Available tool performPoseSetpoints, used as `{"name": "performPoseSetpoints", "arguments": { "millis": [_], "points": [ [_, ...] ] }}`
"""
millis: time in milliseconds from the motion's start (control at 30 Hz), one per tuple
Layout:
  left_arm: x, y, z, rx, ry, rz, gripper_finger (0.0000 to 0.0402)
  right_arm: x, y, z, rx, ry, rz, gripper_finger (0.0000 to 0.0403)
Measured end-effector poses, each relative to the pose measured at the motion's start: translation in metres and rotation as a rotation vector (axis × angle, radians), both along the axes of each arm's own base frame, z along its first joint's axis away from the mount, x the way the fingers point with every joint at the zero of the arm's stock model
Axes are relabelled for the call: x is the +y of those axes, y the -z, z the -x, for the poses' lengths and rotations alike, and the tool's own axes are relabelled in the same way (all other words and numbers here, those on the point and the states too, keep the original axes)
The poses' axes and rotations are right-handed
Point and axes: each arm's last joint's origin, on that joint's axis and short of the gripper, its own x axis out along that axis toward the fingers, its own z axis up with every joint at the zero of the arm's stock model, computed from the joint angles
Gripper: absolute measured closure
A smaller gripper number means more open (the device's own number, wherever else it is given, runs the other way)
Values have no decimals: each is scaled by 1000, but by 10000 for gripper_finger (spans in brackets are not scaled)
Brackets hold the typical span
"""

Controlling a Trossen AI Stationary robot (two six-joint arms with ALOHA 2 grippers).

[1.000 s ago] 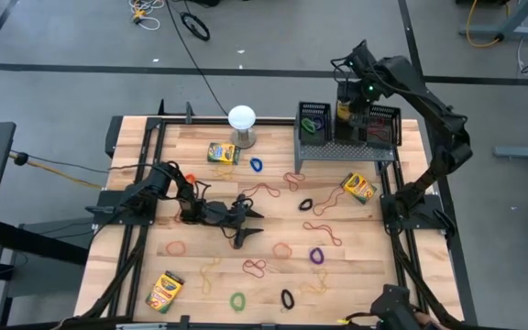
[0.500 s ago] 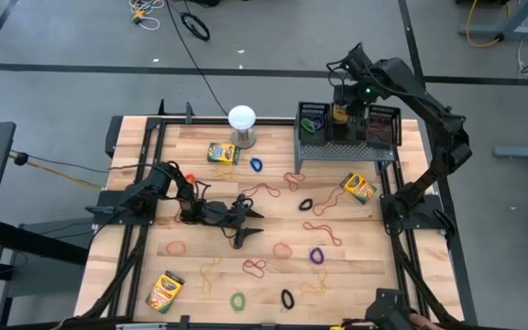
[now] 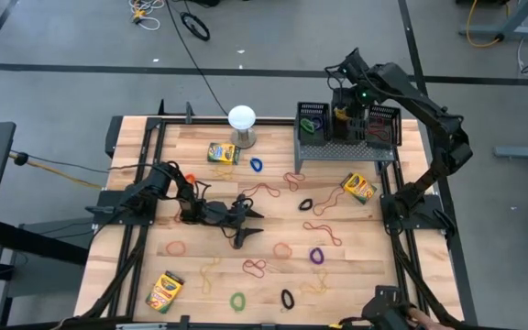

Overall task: Pick & Place Office Desk Supplies
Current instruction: Put the yellow crayon box into the middle black basket on the shelf

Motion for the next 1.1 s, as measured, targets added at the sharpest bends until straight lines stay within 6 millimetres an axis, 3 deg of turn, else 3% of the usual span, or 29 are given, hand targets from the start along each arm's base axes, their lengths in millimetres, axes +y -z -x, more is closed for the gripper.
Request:
{"name": "performPoseSetpoints", "arguments": {
  "millis": [400, 867, 1100],
  "points": [
    [0, 0, 0, 0, 0, 0, 175, 3, -6, 2, -28, 0, 21, 286],
    [0, 0, 0, 0, 0, 1, 175, 1, -7, 1, -35, 31, 55, 240],
    [0, 0, 0, 0, 0, 2, 175, 0, -8, 1, -16, 40, 78, 238]
  ]
}}
